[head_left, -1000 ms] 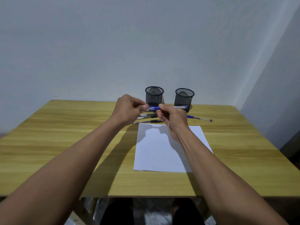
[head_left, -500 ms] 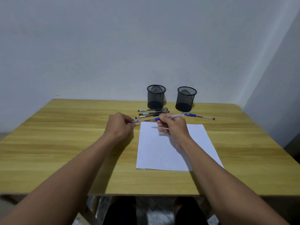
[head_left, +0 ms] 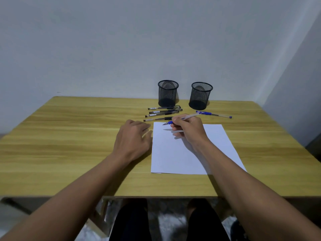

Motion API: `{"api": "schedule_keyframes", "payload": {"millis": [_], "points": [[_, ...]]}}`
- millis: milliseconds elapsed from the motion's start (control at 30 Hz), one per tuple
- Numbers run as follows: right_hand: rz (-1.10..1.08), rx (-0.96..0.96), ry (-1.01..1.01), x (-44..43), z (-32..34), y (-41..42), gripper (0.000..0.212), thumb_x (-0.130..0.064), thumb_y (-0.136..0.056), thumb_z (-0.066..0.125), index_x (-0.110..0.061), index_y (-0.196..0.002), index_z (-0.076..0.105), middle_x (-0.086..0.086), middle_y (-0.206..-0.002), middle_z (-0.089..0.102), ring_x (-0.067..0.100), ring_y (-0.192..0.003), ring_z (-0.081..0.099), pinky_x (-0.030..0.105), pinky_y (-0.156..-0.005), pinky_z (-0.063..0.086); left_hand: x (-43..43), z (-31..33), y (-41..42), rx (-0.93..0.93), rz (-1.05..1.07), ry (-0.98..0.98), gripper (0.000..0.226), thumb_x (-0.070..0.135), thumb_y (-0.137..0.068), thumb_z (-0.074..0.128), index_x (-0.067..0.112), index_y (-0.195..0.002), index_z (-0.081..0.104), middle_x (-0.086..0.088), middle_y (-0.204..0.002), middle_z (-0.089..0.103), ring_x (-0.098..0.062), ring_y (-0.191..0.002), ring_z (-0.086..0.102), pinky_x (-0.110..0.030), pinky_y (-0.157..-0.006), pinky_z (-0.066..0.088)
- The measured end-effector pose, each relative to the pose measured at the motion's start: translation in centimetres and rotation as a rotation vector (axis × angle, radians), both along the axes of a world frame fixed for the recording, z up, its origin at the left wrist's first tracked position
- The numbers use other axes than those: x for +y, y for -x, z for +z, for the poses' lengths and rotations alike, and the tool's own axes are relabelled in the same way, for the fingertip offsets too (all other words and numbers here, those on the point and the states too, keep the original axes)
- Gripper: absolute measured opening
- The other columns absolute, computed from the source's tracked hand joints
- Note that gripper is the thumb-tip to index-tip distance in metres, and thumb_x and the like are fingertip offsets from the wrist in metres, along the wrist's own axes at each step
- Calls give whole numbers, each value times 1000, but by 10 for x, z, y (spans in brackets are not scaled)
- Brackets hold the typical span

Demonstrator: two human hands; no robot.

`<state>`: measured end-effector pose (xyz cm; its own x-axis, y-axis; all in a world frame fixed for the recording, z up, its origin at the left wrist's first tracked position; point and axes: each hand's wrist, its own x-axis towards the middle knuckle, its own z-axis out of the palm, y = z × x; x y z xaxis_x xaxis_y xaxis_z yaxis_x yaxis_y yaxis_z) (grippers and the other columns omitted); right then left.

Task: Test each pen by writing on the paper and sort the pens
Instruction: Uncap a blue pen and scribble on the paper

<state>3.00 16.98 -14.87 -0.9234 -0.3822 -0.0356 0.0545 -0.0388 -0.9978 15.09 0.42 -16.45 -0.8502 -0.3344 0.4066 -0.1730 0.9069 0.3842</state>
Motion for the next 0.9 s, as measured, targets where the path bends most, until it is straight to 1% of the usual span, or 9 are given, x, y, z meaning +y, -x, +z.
{"api": "schedule_keyframes", "payload": {"millis": [100,267,333,400,467,533,767,833,900], "points": [[4,79,-73,-7,5,3,12,-6,-96,66,-4,-86,72,13,-77,67,17,-65,62,26,-55,53,3,-8,-10,-83,-50,65,44,50,-86,51,25,-117,70,5,-125,68,-21,-117,53,-38,-91,47],[-9,181,-182,-27,5,8,11,-7,-93,66,-5,-85,74,11,-73,66,20,-68,60,39,-63,56,6,-14,-17,-141,-40,67,54,60,-86,50,27,-127,64,-6,-141,58,-28,-136,44,-43,-107,40],[-20,191,-206,-34,0,12,12,-9,-93,66,-5,-85,74,9,-71,66,19,-65,60,39,-59,57,7,-15,-19,-191,-44,75,57,64,-87,44,33,-132,60,-9,-147,50,-29,-141,38,-45,-110,37],[-31,148,-171,-39,-10,15,11,-7,-92,66,-4,-85,74,9,-66,64,21,-63,58,36,-54,50,7,-15,-20,-230,-44,79,58,67,-87,37,39,-136,55,-11,-152,44,-30,-143,35,-45,-111,35],[-42,129,-157,-41,-20,19,12,-7,-92,66,-6,-83,73,6,-62,63,19,-60,57,31,-51,46,8,-15,-20,-246,-32,86,58,68,-87,35,42,-135,55,-12,-154,40,-32,-142,36,-44,-111,36],[-43,134,-159,-43,-27,22,12,-9,-92,66,-8,-83,74,5,-61,63,17,-58,57,29,-48,44,10,-13,-21,-236,-16,93,53,66,-88,40,43,-131,58,-11,-155,39,-34,-137,39,-44,-108,37],[-35,170,-183,-44,-31,23,10,-16,-94,68,-13,-88,76,5,-69,66,16,-63,59,26,-51,45,11,-13,-22,-196,-11,134,50,64,-87,44,39,-126,62,-5,-154,41,-30,-128,49,-42,-99,44],[-36,171,-180,-43,-32,24,10,-16,-94,68,-13,-88,76,4,-69,66,15,-63,58,25,-50,45,11,-15,-21,-190,-30,158,50,63,-87,42,40,-128,58,-1,-150,48,-28,-125,53,-42,-97,45],[-32,159,-156,-43,-32,24,10,-14,-94,68,-11,-89,76,4,-67,64,14,-61,56,24,-48,43,11,-15,-21,-175,-50,168,45,62,-88,40,39,-123,57,6,-135,62,-25,-120,56,-40,-94,45]]}}
